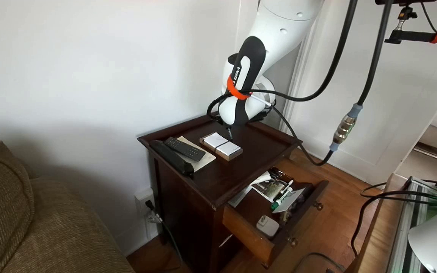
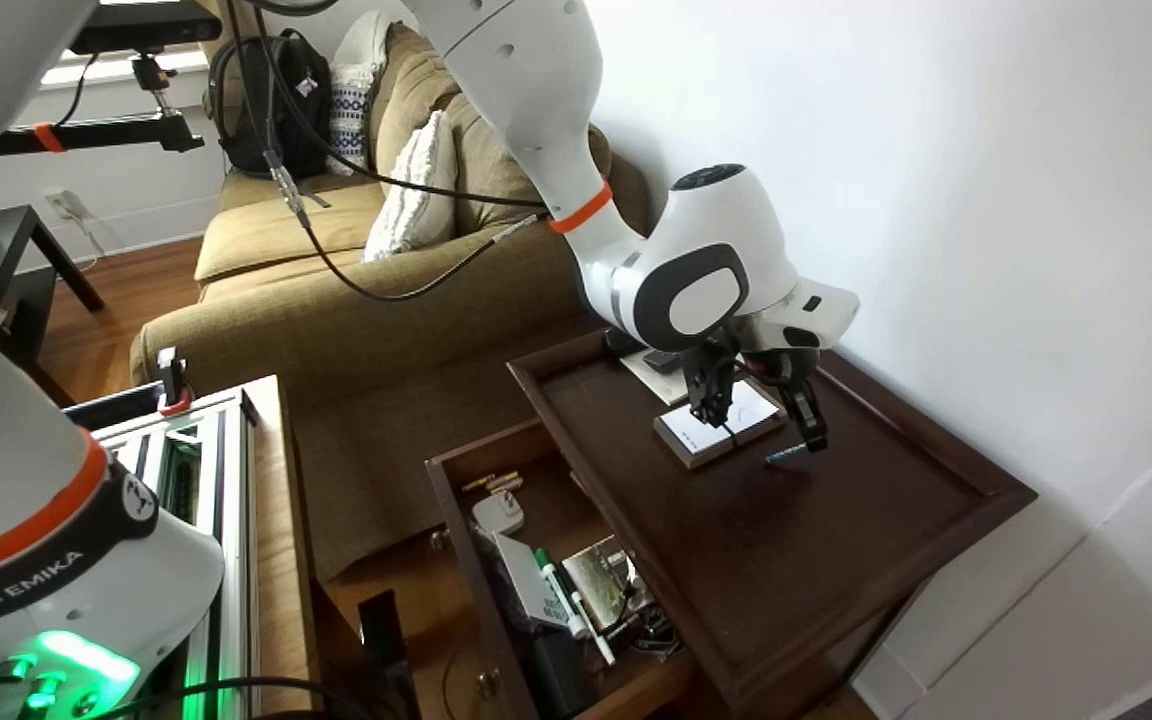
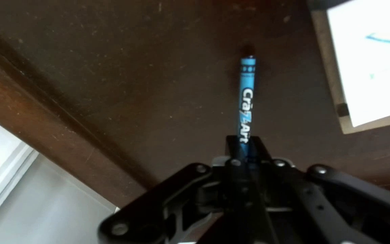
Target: Use the marker to write on the paper
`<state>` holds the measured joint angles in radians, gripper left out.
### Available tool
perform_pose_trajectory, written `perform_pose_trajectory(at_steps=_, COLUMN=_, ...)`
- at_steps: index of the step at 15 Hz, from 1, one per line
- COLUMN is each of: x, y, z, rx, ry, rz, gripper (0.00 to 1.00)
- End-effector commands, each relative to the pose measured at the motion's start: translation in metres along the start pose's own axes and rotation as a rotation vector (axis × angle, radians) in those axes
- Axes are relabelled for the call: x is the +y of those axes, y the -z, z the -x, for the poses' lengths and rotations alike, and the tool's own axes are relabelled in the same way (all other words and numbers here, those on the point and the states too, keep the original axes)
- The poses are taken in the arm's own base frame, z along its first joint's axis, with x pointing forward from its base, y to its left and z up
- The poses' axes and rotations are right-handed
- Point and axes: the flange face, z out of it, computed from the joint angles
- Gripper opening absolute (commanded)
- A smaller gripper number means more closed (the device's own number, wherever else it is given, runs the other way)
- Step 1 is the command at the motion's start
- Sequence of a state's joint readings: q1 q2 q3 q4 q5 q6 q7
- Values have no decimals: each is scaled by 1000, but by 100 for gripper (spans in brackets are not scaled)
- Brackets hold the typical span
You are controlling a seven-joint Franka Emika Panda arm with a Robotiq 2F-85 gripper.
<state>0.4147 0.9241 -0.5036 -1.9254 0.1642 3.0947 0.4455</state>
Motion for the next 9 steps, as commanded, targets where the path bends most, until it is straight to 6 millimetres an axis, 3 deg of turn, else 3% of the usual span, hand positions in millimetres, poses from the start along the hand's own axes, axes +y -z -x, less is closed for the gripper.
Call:
perform_pose_trajectory(at_steps=1, x=8, y=-2, z=2, rx=-79, ry=5, rz=-50, gripper=3)
perform_pose_trajectory(at_steps=5, x=16, y=-6, z=-1, rx=-108, ry=-11, rz=-69, gripper=3)
perform_pose_trajectory(at_steps=7, x=20, y=-7, z=-3, rx=-119, ry=-19, rz=-70, gripper=36)
perform_pose_trajectory(at_steps=9, x=22, y=-8, z=-2, rx=-131, ry=-27, rz=-69, gripper=49)
